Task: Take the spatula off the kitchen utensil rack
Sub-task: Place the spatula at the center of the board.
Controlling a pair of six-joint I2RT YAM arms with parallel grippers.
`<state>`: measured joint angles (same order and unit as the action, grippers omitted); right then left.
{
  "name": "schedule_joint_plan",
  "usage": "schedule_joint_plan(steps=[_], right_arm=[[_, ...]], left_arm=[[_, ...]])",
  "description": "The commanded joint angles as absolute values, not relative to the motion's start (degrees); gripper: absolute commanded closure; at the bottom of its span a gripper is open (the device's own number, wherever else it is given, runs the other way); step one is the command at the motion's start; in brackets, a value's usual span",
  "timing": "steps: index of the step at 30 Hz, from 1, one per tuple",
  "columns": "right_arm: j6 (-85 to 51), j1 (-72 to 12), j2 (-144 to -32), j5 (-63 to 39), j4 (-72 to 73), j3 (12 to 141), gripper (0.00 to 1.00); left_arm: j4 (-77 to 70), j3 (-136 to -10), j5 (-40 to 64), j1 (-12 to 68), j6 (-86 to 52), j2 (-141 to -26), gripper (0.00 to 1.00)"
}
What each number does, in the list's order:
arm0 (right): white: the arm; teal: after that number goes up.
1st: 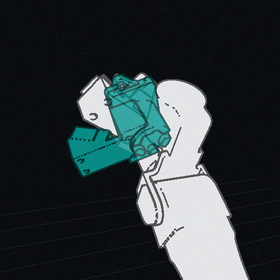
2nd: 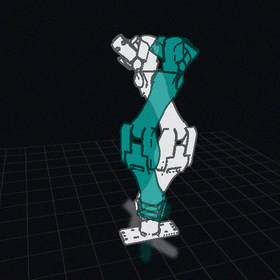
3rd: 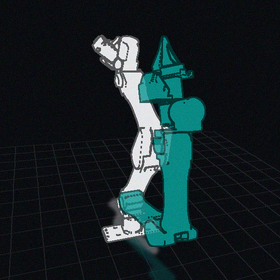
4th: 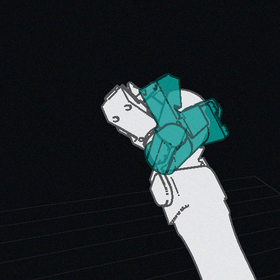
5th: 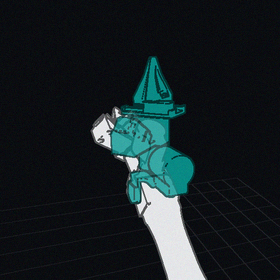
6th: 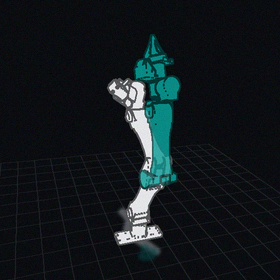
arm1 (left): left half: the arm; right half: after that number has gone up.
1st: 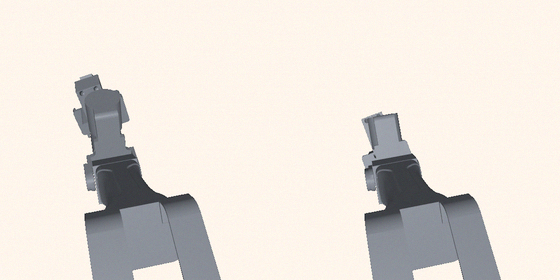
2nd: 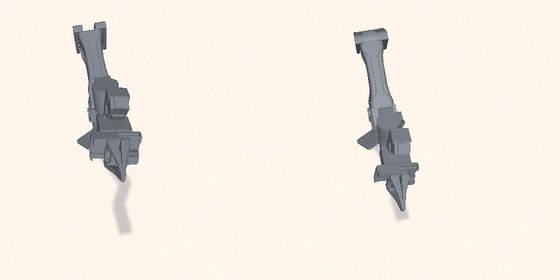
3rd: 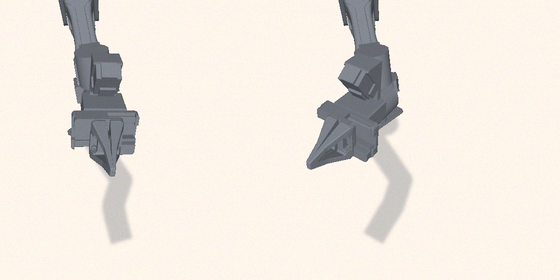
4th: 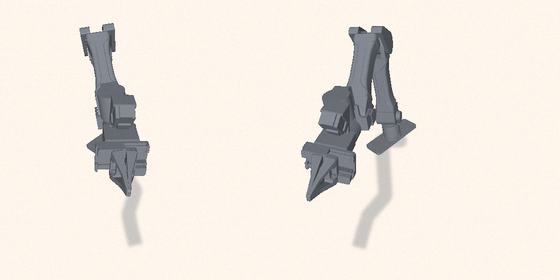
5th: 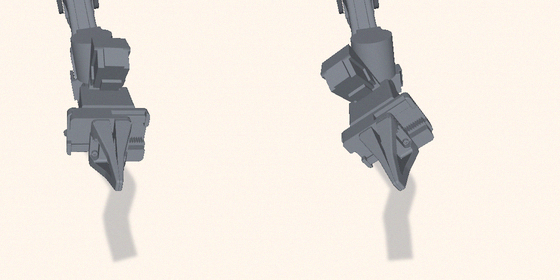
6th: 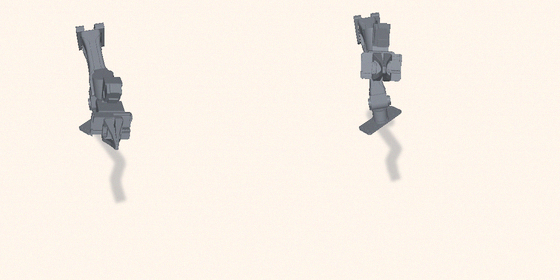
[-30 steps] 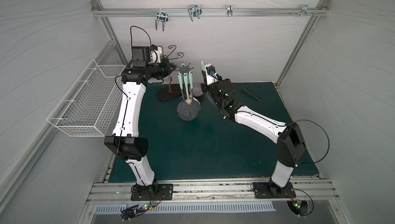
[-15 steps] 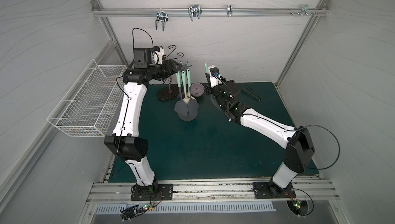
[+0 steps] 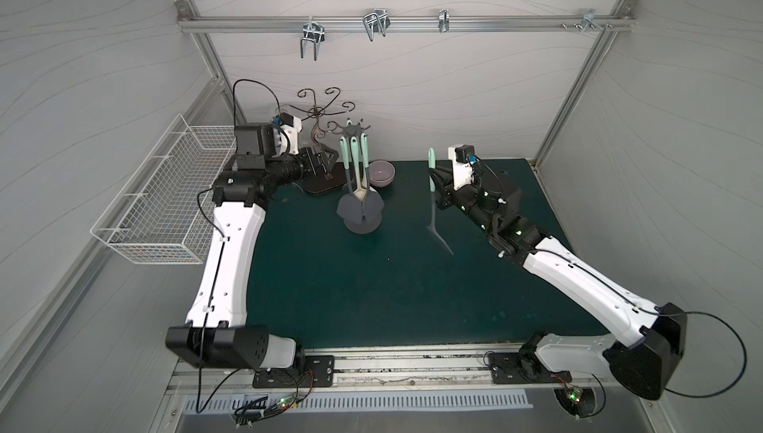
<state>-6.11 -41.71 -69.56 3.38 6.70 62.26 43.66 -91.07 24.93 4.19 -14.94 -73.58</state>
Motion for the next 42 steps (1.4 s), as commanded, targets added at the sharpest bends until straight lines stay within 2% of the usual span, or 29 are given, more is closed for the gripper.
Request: schedule_joint_plan(steps=[1, 4, 6, 10, 12, 18, 21, 27, 28, 30, 33, 35, 37, 38, 39, 40, 42], right_arm=[[-8.3, -42.0, -67.9, -10.6, 5.0, 58.9, 1.00], [-10.6, -42.1, -67.5, -14.0, 4.9, 57.1, 1.00], [-11.9, -42.7, -67.2, -14.0, 6.5, 55.3, 1.00], [-10.6, -45.5, -67.5, -11.0, 7.1, 54.6, 1.00], [-10.1, -46.5, -67.7, -10.3, 7.4, 54.7, 1.00], [-9.0, -48.3, -68.0, -9.4, 8.0, 55.3, 1.00], [-8.8, -48.6, -68.0, -9.1, 8.2, 55.4, 1.00], [-9.0, -48.6, -68.0, -3.3, 8.5, 55.7, 1.00], [-9.0, -48.7, -68.2, -2.8, 8.6, 55.8, 1.00], [-8.9, -48.7, -68.6, -3.1, 8.4, 56.6, 1.00], [-8.1, -48.6, -68.8, -5.5, 7.7, 57.4, 1.00], [-6.7, -48.6, -68.4, -8.0, 6.4, 58.0, 1.00], [-5.2, -48.5, -67.8, -10.6, 4.3, 58.9, 1.00], [-4.5, -48.2, -67.5, -12.4, 2.7, 59.4, 0.90], [-4.3, -47.7, -66.9, -14.5, 0.9, 60.2, 0.67], [-4.5, -46.9, -66.5, -16.5, -0.8, 61.0, 0.59], [-6.6, -42.7, -65.2, -24.5, -4.2, 62.7, 0.53]], left_arm=[[38.3, -83.4, 17.7, 13.4, -12.0, -67.8, 0.17], [32.3, -75.9, 14.5, 22.3, -16.7, -63.0, 0.21], [26.5, -72.3, 12.7, 27.5, -21.2, -61.1, 0.26], [20.1, -71.5, 10.8, 33.8, -26.2, -63.4, 0.37], [17.1, -71.6, 12.3, 34.4, -28.5, -65.8, 0.41], [12.1, -71.8, 14.4, 35.3, -31.8, -71.4, 0.44], [12.2, -72.3, 15.1, 35.3, -32.2, -72.9, 0.54], [12.7, -70.4, 15.0, 35.4, -33.7, -72.4, 0.49], [12.6, -70.2, 15.3, 35.4, -33.9, -72.4, 0.53], [12.8, -70.5, 16.2, 35.4, -33.9, -72.8, 0.72], [14.0, -71.8, 17.0, 35.3, -31.6, -72.9, 0.93], [15.9, -73.7, 17.3, 35.4, -28.5, -73.1, 1.00], [18.3, -76.3, 18.2, 35.2, -24.9, -73.5, 1.00], [20.0, -77.7, 18.8, 35.0, -22.8, -73.7, 1.00], [21.1, -78.8, 20.1, 34.4, -20.9, -73.8, 1.00], [21.9, -79.6, 21.5, 33.7, -19.6, -73.7, 1.00], [22.3, -80.4, 27.6, 30.5, -17.6, -73.4, 1.00]])
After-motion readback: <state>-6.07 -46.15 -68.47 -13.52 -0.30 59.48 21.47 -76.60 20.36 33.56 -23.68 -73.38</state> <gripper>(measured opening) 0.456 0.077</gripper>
